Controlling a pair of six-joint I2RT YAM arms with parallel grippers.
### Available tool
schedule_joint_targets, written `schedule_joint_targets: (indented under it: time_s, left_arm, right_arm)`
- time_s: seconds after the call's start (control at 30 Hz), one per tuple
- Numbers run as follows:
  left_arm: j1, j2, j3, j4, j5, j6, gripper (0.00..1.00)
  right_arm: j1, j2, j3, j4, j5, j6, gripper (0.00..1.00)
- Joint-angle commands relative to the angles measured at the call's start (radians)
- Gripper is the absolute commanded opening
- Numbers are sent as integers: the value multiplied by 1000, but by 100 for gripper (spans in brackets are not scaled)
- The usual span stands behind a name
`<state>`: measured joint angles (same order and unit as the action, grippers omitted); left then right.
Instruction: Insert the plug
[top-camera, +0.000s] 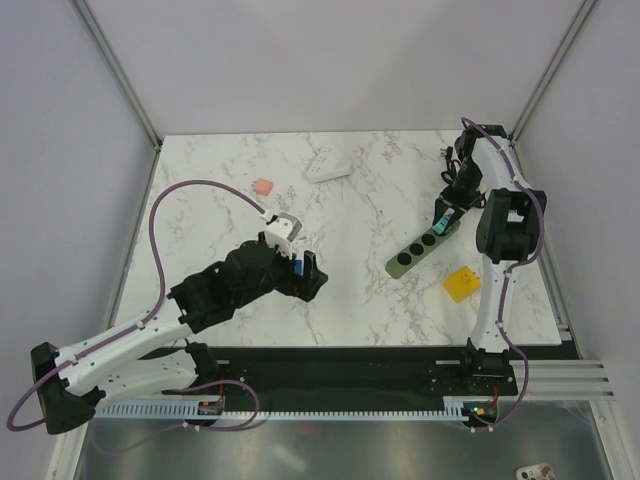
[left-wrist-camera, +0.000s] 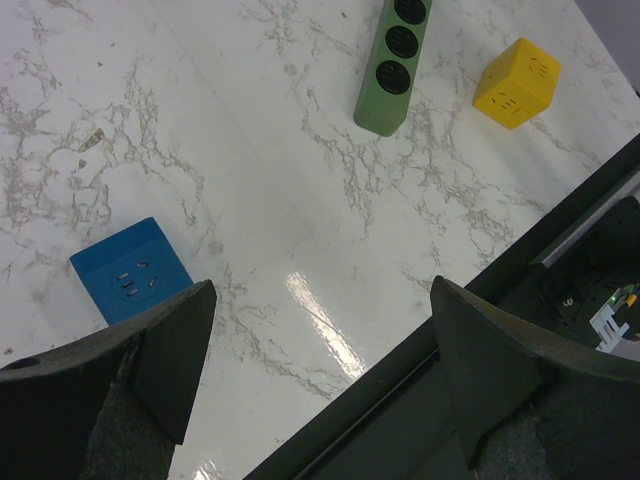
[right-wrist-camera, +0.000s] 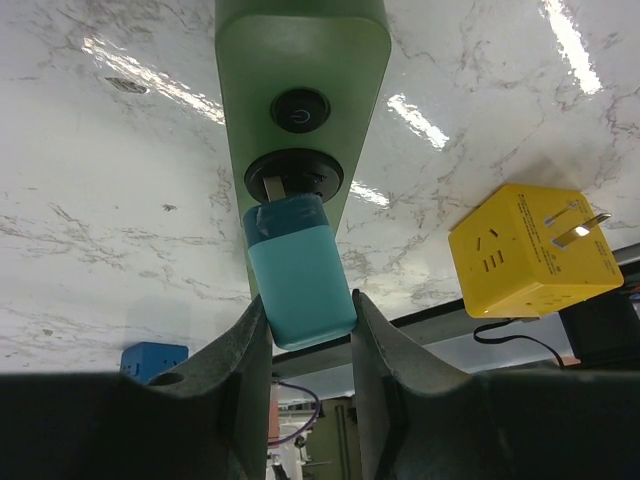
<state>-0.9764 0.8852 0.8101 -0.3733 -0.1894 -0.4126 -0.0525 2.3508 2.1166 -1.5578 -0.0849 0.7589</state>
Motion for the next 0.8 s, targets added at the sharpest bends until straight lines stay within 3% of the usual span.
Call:
schedule_joint_targets:
  time_s: [0.0, 0.17, 0.5, 0.77]
  left_arm:
    - [2, 11, -6, -1, -7, -40, 95]
    - [2, 14, -12, -4, -5, -45, 94]
    - [2, 27, -26, -1, -7, -55, 94]
    - [2, 44, -29, 2, -27, -43, 94]
  right_arm:
    - [-24, 189, -61, 544, 191, 80, 0]
    - [-41, 199, -46, 544, 119, 115, 0]
    - [-47, 301, 57, 473, 117, 169, 0]
    - [-40, 262, -24, 525, 172, 122, 0]
